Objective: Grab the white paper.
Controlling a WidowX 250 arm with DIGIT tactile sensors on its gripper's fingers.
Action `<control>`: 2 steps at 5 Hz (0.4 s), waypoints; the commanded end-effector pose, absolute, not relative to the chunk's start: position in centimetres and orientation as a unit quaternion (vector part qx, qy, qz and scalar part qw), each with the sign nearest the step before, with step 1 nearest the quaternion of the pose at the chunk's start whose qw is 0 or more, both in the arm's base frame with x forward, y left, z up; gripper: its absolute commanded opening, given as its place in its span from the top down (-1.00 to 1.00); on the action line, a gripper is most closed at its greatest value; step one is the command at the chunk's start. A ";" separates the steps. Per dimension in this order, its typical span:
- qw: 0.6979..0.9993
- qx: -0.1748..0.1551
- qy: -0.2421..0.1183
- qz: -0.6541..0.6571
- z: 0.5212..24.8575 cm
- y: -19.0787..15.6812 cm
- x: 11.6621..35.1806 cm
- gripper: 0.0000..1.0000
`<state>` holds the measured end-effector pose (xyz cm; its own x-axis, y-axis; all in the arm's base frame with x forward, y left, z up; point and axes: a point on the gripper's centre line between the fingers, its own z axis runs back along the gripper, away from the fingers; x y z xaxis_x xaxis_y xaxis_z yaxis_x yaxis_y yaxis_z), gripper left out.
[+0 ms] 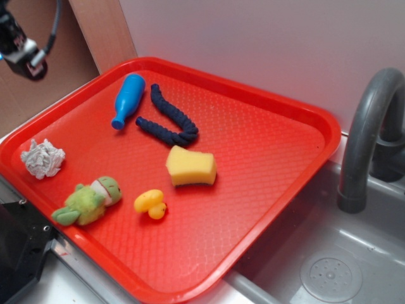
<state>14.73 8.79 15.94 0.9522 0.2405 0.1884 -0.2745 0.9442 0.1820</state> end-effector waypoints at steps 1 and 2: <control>0.985 0.107 -0.054 0.125 13.4 9.7 13.4 -1.00; 0.985 0.123 -0.045 0.114 11.0 9.7 13.7 -1.00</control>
